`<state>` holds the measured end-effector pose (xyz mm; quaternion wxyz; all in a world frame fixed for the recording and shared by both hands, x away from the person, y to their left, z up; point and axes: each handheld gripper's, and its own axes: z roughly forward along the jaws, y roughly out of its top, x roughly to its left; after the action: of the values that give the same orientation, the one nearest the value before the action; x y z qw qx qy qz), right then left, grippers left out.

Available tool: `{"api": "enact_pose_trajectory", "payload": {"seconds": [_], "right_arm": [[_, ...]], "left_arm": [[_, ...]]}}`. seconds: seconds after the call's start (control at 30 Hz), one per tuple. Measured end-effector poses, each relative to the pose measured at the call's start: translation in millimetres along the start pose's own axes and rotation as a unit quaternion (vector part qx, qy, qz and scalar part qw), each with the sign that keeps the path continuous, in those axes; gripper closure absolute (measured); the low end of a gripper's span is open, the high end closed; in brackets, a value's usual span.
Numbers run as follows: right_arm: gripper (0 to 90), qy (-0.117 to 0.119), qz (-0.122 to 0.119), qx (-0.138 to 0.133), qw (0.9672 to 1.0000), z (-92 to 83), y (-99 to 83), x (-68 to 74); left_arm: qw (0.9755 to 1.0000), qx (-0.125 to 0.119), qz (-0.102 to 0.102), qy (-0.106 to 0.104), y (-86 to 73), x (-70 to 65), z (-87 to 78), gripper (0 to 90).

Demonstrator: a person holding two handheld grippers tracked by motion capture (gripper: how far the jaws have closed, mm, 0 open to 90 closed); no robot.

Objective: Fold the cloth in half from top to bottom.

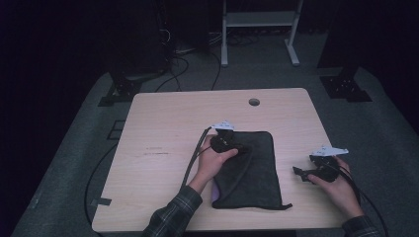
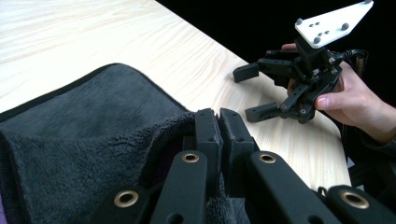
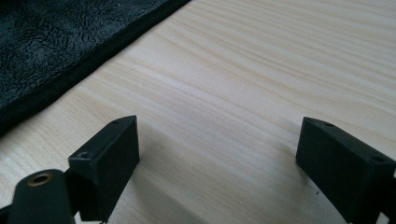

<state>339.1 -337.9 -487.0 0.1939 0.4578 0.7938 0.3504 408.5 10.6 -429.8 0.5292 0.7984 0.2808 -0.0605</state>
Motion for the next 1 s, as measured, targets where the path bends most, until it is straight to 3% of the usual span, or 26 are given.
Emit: {"api": "enact_pose_trajectory", "payload": {"seconds": [0.37,0.53,0.8,1.0], "right_arm": [[12.3,0.000,0.000,0.000,1.0000,0.0,0.0,0.0],[12.3,0.000,0.000,0.000,1.0000,0.0,0.1,0.0],[12.3,0.001,-0.001,0.000,1.0000,0.1,0.1,-0.1],[12.3,0.002,-0.002,0.000,1.0000,0.1,0.0,-0.2]], "left_arm": [[0.9998,0.018,-0.003,-0.009,1.7,-2.8,33.6,87.0],[0.9992,0.039,0.005,-0.005,4.0,-4.3,51.6,86.9],[0.9966,0.082,0.011,0.001,-2.7,-3.5,81.0,86.6],[0.9942,0.105,0.019,0.010,-7.0,-5.0,94.1,85.5]]}}
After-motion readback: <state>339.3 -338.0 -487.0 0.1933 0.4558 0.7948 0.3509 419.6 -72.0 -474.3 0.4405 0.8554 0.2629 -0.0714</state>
